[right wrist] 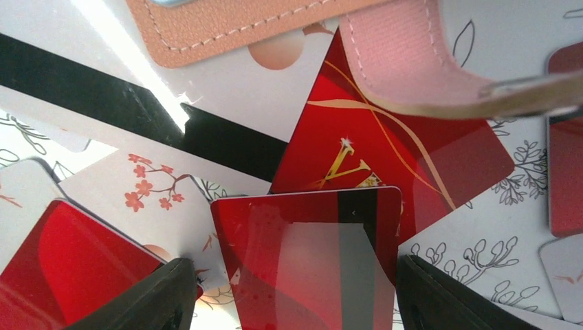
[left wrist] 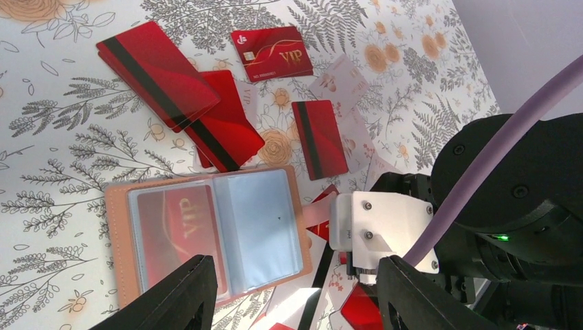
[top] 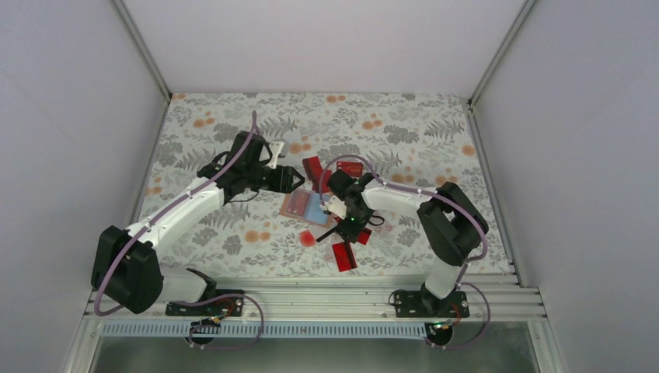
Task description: Put the credit cards into the card holder
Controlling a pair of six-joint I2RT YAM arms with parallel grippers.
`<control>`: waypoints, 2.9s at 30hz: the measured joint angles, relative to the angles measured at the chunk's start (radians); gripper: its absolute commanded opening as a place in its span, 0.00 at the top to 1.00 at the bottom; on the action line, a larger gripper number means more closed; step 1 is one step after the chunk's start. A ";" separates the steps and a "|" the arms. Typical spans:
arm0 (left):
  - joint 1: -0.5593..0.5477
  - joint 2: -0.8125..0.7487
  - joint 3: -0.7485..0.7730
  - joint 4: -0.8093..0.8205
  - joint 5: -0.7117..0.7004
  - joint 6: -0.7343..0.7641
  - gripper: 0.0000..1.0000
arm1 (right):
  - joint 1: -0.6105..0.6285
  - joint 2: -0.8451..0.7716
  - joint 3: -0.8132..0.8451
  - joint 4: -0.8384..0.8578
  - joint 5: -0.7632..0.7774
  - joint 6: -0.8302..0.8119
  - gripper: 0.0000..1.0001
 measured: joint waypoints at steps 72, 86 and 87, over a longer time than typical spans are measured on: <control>-0.032 -0.001 0.028 -0.009 -0.020 -0.018 0.41 | -0.130 -0.260 0.301 -0.088 -0.034 0.577 0.01; -0.032 -0.014 0.013 -0.032 -0.032 0.006 0.41 | 0.146 -0.292 -0.066 -0.165 -0.098 0.835 0.01; -0.032 -0.014 0.013 -0.032 -0.032 0.009 0.41 | 0.168 -0.290 -0.078 -0.164 -0.098 0.851 0.01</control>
